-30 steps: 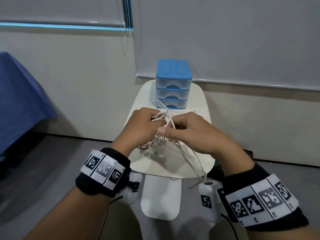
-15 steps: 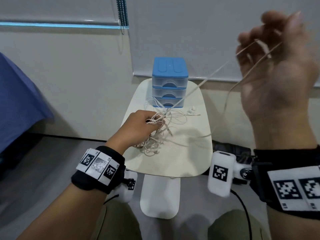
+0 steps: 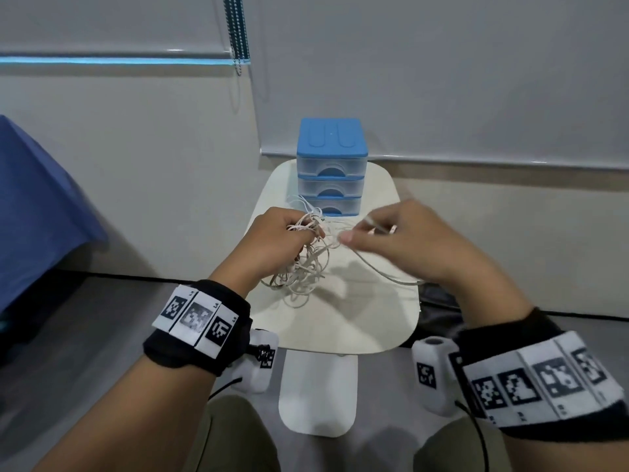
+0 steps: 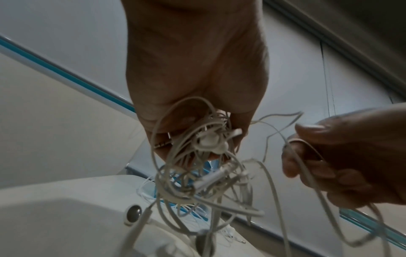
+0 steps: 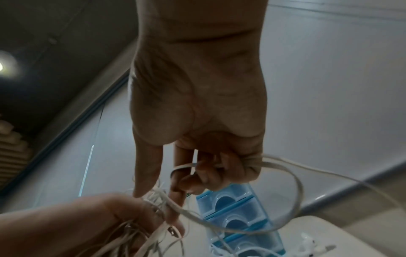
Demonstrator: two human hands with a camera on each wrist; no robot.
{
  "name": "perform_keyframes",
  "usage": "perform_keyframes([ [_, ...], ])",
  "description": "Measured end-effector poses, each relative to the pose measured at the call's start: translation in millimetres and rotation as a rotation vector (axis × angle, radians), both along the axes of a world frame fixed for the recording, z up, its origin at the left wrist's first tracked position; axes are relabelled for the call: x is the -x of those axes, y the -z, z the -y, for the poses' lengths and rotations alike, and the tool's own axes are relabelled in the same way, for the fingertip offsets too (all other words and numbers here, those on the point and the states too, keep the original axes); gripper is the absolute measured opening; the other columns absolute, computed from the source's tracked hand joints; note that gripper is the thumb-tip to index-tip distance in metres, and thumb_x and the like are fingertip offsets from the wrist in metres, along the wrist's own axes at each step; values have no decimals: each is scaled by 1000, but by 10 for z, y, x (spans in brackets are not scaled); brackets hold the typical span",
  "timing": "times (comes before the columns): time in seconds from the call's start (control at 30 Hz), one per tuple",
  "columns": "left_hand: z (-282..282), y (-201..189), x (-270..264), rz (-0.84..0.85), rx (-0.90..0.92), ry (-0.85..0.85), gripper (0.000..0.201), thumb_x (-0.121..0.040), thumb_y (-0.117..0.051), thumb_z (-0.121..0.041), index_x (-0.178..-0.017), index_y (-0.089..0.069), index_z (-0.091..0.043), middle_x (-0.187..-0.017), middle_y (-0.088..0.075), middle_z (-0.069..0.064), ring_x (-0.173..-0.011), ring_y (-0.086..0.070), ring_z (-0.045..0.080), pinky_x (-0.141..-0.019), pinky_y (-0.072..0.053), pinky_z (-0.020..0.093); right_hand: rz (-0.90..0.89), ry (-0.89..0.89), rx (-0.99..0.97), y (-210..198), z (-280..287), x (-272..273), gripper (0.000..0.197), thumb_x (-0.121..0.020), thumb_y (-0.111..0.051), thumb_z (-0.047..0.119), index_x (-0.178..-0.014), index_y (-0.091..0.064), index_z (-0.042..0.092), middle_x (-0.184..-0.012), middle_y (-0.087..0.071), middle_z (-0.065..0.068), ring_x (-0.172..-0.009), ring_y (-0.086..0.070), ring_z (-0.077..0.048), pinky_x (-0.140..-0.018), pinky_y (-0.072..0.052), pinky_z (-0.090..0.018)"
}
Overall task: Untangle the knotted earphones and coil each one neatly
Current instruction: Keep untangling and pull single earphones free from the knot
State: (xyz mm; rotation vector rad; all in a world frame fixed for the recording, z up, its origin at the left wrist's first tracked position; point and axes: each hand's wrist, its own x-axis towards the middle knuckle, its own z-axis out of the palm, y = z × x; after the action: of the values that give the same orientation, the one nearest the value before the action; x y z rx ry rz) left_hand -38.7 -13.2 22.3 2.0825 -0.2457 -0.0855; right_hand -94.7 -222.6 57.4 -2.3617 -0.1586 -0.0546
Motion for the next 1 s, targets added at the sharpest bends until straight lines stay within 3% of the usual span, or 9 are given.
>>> perform_keyframes([
  [0.13,-8,-8,22,-4,-8,-5,30,-89,-60,-10,-71,-75,-29,-59,-60,-3,-52,-51,17,-49,-45,28,-68,-136,-46,72,-184,44,52,-92,-72,46,-62,-54,7,-54,-32,8,-53,-30,-10,-56,-29,-29],
  [0.27,-50,-5,17,-16,-10,-11,18,-86,-57,-11,-82,-75,-14,-66,-59,6,-57,-51,21,-50,-45,32,-9,-107,-58,59,-250,38,38,-84,-78,49,-70,-66,16,-60,-47,8,-54,-39,-8,-54,-33,-23],
  [0.33,-62,4,12,-26,7,-26,17,-85,-59,-13,-79,-75,-16,-62,-56,4,-56,-50,21,-51,-44,32,18,-99,16,81,-256,15,31,-84,-80,42,-68,-65,20,-63,-54,8,-56,-44,-8,-58,-38,-26],
  [0.4,-65,7,20,-37,35,-34,15,-80,-61,-20,-76,-76,-20,-60,-56,3,-56,-50,21,-53,-43,33,31,-89,25,109,-230,1,29,-85,-79,33,-64,-63,23,-62,-55,7,-56,-46,-7,-60,-39,-27],
  [0.5,-79,14,42,-37,64,-48,18,-70,-59,-27,-75,-76,-20,-59,-56,2,-56,-49,21,-57,-42,33,39,-85,-6,138,-196,-4,17,-84,-80,36,-77,-71,22,-64,-53,7,-57,-45,-8,-58,-39,-27],
  [0.63,-91,52,39,-39,75,-51,14,-81,-62,-15,-74,-74,-16,-60,-54,3,-58,-48,20,-56,-40,33,34,-164,38,190,-245,12,25,-88,-78,30,-71,-66,16,-56,-50,12,-55,-42,-7,-57,-36,-25],
  [0.73,-130,95,13,-51,65,-51,17,-87,-65,-14,-79,-78,-20,-61,-55,3,-59,-50,20,-54,-40,31,66,-178,-240,131,-254,32,26,-90,-73,23,-69,-60,14,-58,-49,13,-58,-41,-4,-60,-34,-23],
  [0.87,-195,155,-10,-48,65,10,6,-91,-74,-22,-90,-79,-20,-64,-62,-2,-61,-52,18,-61,-40,30,184,-16,-670,-56,-168,-16,17,-74,-60,19,-69,-52,5,-67,-44,-3,-63,-38,-13,-62,-29,-30],
  [1.0,-196,169,-7,-65,90,39,6,-91,-75,-19,-93,-80,-22,-77,-69,4,-66,-55,18,-65,-43,32,305,57,-929,-140,-124,-19,17,-70,-52,13,-56,-48,21,-64,-39,-1,-64,-32,-18,-58,-24,-32],
])
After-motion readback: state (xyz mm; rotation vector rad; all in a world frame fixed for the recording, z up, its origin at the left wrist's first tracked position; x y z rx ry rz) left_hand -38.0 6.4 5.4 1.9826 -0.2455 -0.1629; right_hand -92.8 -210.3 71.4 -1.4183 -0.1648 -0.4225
